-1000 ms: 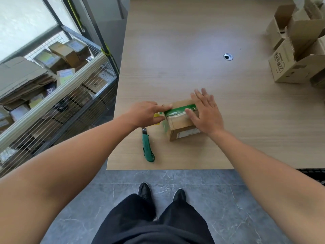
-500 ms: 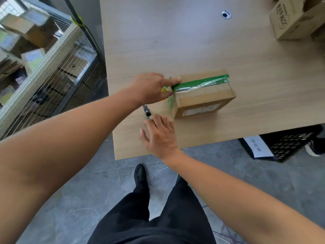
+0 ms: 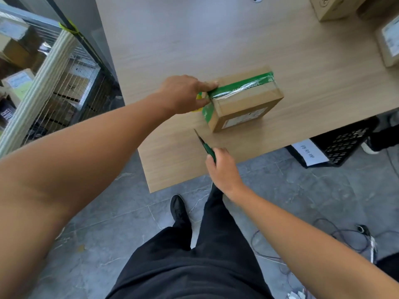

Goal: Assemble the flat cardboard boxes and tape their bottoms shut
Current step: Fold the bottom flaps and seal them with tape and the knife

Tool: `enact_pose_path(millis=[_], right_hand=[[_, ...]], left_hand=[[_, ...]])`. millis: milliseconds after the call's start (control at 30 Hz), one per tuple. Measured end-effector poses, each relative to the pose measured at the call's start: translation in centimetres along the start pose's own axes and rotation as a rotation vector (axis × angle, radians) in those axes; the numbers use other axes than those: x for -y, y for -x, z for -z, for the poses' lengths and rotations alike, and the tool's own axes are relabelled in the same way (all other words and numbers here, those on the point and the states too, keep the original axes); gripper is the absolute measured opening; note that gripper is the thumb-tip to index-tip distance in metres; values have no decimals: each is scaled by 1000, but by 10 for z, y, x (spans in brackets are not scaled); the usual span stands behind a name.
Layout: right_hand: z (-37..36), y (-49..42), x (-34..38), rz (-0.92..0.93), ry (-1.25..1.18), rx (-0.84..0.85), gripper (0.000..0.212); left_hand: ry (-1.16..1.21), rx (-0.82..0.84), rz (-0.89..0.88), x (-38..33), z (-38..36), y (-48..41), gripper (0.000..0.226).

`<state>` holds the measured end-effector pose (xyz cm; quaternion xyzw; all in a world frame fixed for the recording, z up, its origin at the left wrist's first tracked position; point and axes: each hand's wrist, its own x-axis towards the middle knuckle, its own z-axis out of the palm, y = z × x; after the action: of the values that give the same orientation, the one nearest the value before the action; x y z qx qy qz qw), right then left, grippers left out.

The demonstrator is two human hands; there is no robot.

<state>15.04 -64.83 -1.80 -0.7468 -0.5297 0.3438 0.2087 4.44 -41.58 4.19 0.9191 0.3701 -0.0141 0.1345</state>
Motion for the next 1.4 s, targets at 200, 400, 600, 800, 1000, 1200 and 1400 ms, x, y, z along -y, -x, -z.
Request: enact_pose_path(millis=[200, 400, 600, 800, 1000, 1200, 1400], right_hand=[[85, 19, 23, 46, -314, -432, 32], [91, -62, 92, 86, -268, -427, 29], [87, -70, 73, -14, -118, -307, 30], [95, -62, 76, 45, 118, -176, 26], [96, -54, 82, 49, 165, 57, 27], [102, -58, 86, 0, 194, 95, 20], [109, -60, 90, -8, 395, 263, 36]], left_hand=[[95, -66, 21, -4, -10, 7, 53], [186, -83, 96, -11, -17, 15, 51], [235, -104, 145, -12, -19, 22, 56], [539, -109, 256, -13, -14, 36, 48], [829, 54, 260, 2, -10, 54, 19], [548, 114, 383, 5, -10, 50, 25], [548, 41, 369, 4, -10, 59, 21]])
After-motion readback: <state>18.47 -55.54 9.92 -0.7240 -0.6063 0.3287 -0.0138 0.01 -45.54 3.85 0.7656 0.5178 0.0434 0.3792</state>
